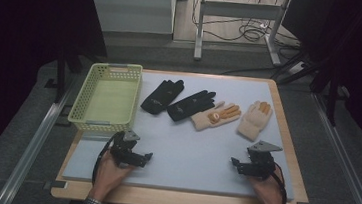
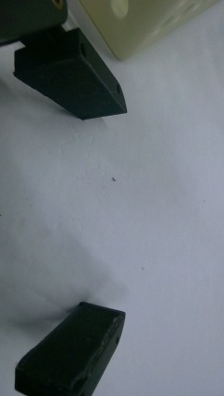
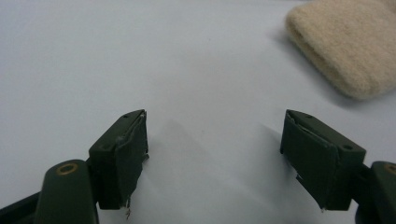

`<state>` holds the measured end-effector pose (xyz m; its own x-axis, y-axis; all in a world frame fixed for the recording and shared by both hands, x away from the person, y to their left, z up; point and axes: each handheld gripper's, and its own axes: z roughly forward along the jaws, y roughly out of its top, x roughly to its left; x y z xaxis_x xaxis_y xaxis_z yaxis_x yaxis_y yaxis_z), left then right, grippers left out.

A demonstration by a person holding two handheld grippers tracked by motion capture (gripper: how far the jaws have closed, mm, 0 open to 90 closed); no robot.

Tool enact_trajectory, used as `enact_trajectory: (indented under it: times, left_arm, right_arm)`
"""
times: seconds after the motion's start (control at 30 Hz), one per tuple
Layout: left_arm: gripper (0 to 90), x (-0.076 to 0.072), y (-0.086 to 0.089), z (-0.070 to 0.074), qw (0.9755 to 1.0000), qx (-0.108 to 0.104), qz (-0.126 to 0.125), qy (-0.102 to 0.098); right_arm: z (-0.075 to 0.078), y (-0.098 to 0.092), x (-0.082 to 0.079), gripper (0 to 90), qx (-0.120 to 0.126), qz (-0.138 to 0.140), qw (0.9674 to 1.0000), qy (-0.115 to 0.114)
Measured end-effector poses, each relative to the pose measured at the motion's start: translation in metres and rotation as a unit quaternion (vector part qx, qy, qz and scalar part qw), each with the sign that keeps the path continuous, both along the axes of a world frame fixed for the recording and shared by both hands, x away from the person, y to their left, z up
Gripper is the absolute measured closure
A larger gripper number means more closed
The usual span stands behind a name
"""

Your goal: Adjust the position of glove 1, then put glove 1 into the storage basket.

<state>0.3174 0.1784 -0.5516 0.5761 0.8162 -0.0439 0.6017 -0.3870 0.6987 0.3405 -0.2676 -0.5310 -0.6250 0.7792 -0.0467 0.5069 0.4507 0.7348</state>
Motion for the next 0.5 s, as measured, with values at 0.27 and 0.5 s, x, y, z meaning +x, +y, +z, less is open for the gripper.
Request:
enact_trajectory:
  times: [0.27, 0.5]
  left_arm:
    - [3.9, -0.0003, 0.0001, -0.0002, 1.0000, 0.000, 0.000, -0.001]
    - [4.0, -0.0003, 0.0001, -0.0002, 1.0000, -0.001, 0.000, -0.001]
  right_arm:
    - [0.0000, 0.0001, -0.0003, 22.7, 0.000, 0.000, 1.0000, 0.000]
    - [0.0000, 0.0000, 0.0001, 22.2, -0.001, 0.000, 1.0000, 0.001]
